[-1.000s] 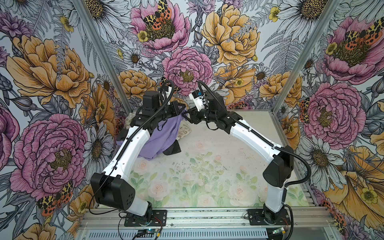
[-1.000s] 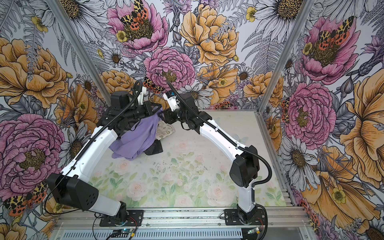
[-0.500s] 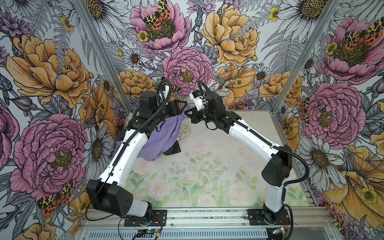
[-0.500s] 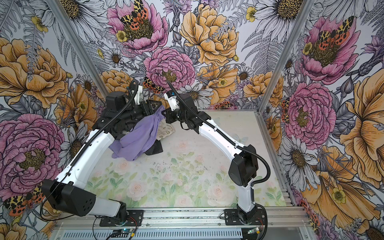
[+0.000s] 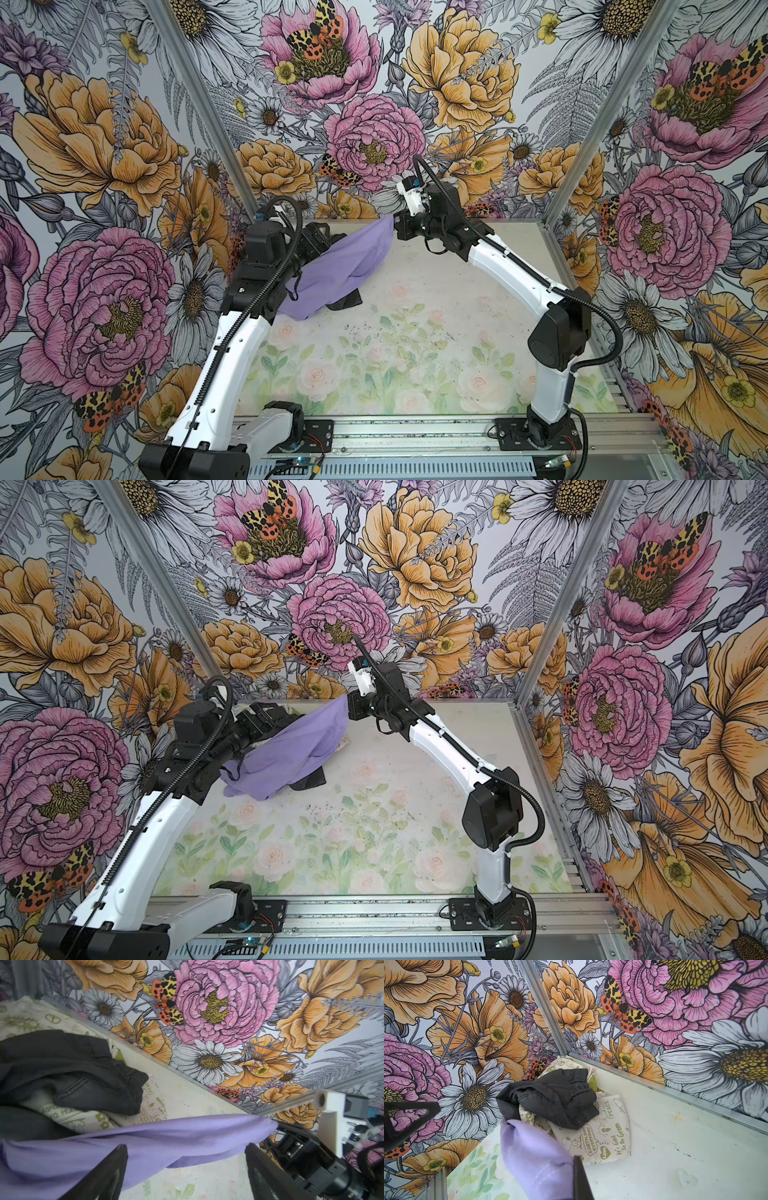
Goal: Pick out a specific cloth from the pile
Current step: 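Grasp the shirt with the right gripper and stretch it between both grippers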
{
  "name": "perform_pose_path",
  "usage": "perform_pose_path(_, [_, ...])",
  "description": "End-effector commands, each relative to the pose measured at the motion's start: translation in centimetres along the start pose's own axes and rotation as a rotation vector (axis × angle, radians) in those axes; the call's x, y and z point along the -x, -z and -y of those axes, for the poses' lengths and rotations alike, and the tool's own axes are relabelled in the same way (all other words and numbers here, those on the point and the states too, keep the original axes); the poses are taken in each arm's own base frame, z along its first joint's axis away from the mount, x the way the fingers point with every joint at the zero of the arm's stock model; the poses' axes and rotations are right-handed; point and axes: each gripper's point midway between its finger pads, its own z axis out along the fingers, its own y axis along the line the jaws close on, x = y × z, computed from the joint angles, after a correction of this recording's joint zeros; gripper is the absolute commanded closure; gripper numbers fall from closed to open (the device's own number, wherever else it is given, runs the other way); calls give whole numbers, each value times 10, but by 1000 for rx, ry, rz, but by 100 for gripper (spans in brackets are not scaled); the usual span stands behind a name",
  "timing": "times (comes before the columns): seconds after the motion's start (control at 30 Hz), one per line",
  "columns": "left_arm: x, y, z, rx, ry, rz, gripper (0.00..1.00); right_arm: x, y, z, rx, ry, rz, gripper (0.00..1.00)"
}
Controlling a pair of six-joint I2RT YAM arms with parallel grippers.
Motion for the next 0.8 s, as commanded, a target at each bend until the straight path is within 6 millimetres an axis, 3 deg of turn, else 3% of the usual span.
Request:
perform_pose_path(0.0, [-21, 1, -46, 157, 130, -42, 11, 25, 21, -7, 3, 33, 70, 100])
perform_pose_path(0.13, [-37, -7, -73, 213, 248, -74, 11, 24, 20, -7, 11, 34, 67, 100])
perform_pose_path(0.3, [-46, -21, -88, 248, 309, -125, 10, 23, 22, -7, 13, 33, 65, 100])
perform_pose_path(0.53, [-41, -48, -94, 228, 358, -163, 9, 22, 26, -7, 14, 36, 63, 100])
perform_pose_path(0.77, [-37, -73, -104, 214, 433, -176, 22, 19, 31, -9, 19, 37, 60, 100])
